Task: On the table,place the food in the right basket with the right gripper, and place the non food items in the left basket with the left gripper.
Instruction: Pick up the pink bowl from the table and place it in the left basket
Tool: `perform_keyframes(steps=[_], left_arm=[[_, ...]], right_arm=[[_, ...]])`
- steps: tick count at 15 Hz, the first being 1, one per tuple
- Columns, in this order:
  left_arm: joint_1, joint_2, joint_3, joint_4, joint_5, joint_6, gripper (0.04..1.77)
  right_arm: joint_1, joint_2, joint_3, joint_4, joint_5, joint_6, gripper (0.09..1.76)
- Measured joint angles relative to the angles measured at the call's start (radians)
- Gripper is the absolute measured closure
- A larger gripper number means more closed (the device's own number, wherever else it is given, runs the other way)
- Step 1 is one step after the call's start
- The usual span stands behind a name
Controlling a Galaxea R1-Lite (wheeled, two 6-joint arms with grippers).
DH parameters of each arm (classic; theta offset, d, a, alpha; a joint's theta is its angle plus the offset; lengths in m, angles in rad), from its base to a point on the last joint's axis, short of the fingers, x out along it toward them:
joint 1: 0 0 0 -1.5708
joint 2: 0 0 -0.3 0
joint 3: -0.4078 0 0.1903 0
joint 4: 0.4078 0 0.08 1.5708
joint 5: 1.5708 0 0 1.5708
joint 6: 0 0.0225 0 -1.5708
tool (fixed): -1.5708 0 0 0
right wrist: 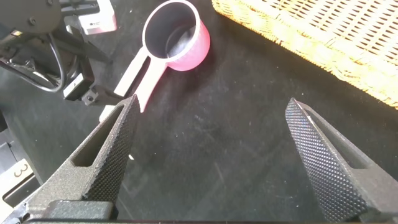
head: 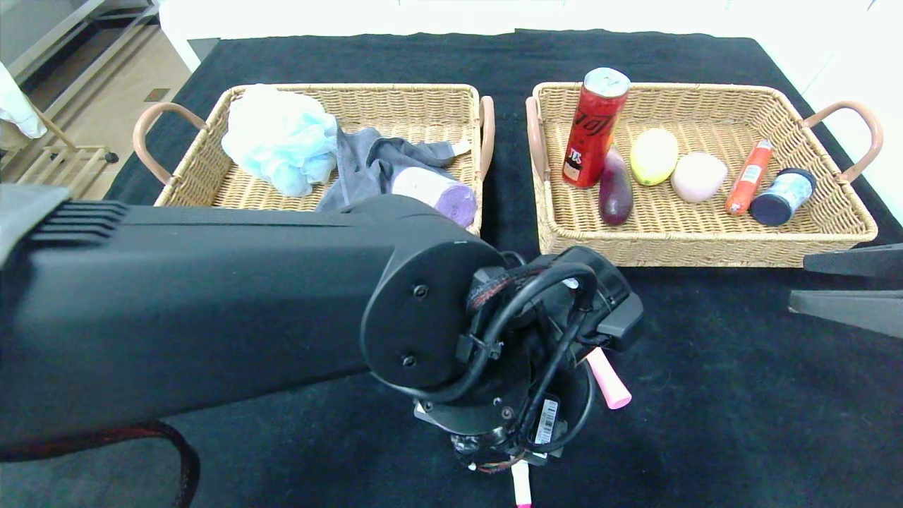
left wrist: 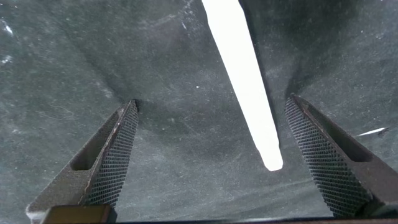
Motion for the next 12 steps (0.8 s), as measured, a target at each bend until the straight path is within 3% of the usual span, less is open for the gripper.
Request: perform_keyframes(steps=[2,3,6,10,11,12], left_arm=[[-0.001,0.003,-0.002,0.003,0.014,0.002,0.09],[-0.002,0.004,-0.003,0.004,0.023,0.002,0.18],[-0.010,0.007,-0.004,0.005,0.029,0.002,0.67],[-0.012,0.008,-0.003,0.019,0.029,0.002,1.15],[-0.012,0.008,-0.003,0.021,0.029,0.002,1.62],[-0.013,0.007,-0.004,0.021,0.028,0.002,1.54]], right_arm=[[0.000,0.000,0.000,0.000,0.000,0.000,0.14],[0.000,0.000,0.000,0.000,0.000,0.000,0.14],[0.001,-0.001,0.001,0.001,0.000,0.000,0.14],[0.002,-0.003,0.002,0.002,0.000,0.000,0.14],[0.002,-0.003,0.003,0.002,0.000,0.000,0.14],[0.002,-0.003,0.003,0.002,0.000,0.000,0.14]])
